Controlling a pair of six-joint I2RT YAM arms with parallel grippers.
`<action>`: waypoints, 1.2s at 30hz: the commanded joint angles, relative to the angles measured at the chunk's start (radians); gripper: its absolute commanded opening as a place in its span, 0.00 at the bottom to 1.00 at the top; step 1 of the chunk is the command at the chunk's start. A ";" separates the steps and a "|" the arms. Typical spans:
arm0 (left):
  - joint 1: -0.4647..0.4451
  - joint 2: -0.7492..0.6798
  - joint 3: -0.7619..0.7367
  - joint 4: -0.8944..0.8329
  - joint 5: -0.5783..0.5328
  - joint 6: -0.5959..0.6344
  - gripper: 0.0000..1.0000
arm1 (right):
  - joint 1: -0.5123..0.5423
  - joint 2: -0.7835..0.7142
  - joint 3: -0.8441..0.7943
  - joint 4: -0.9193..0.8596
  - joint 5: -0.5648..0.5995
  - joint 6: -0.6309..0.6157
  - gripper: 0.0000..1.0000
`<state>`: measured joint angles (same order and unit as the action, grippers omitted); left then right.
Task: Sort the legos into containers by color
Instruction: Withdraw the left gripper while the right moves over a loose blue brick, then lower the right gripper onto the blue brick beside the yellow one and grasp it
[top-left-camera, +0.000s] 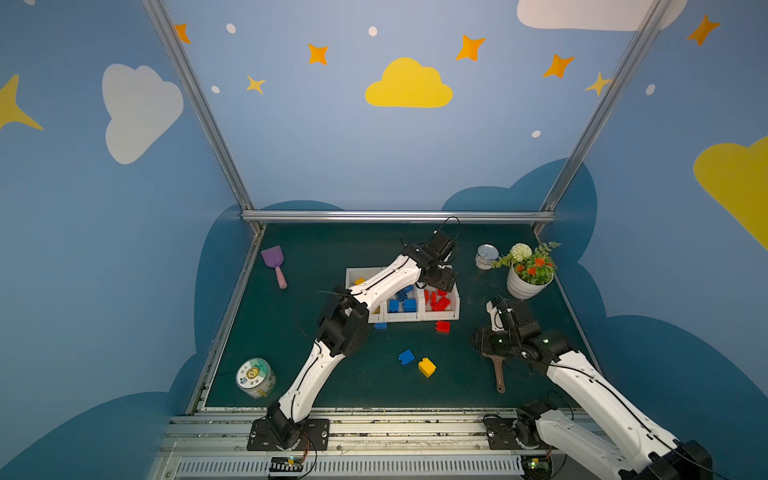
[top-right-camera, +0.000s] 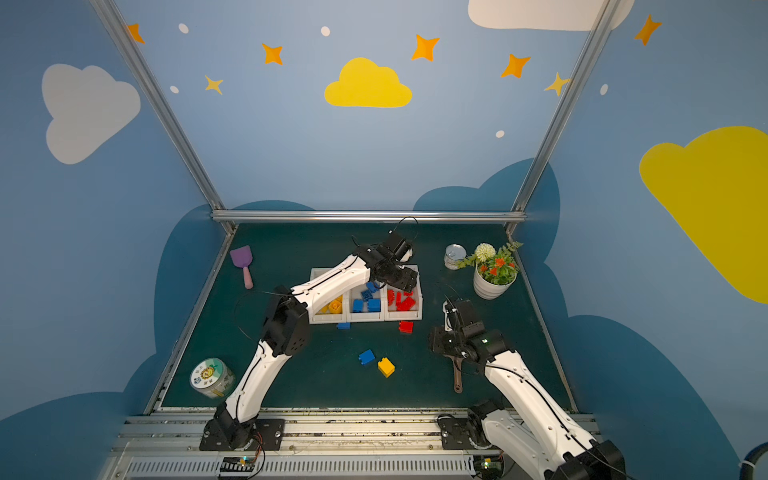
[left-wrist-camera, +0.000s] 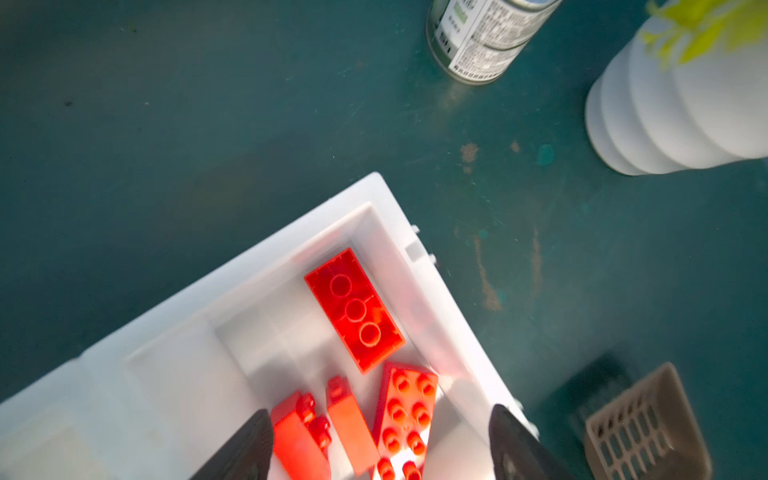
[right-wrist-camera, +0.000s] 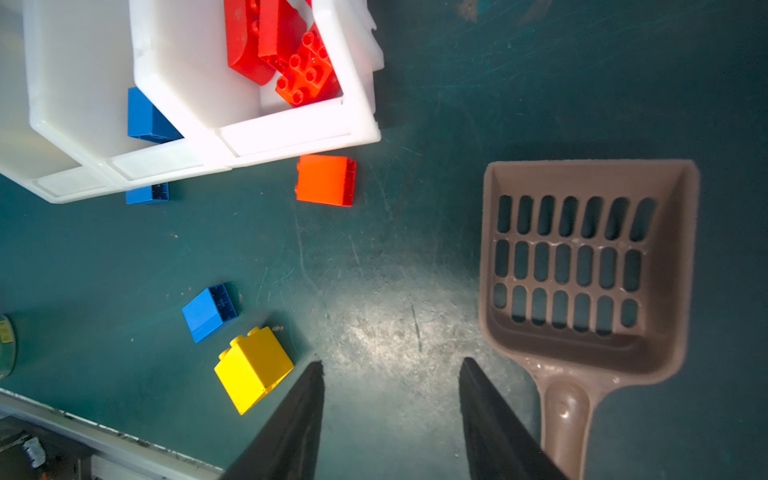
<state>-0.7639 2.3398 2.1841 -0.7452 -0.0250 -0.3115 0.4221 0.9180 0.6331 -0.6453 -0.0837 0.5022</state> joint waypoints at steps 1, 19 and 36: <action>0.007 -0.118 -0.086 0.064 0.016 0.001 0.81 | -0.002 0.018 -0.016 0.030 -0.038 0.030 0.53; 0.037 -0.717 -0.890 0.224 -0.141 -0.112 0.82 | 0.135 0.025 -0.011 0.073 0.006 0.122 0.54; 0.090 -1.291 -1.445 0.242 -0.264 -0.343 0.84 | 0.469 0.582 0.411 -0.062 0.003 0.071 0.60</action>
<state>-0.6788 1.1179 0.7742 -0.5190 -0.2394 -0.5961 0.8631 1.4067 0.9405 -0.5877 -0.0860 0.5888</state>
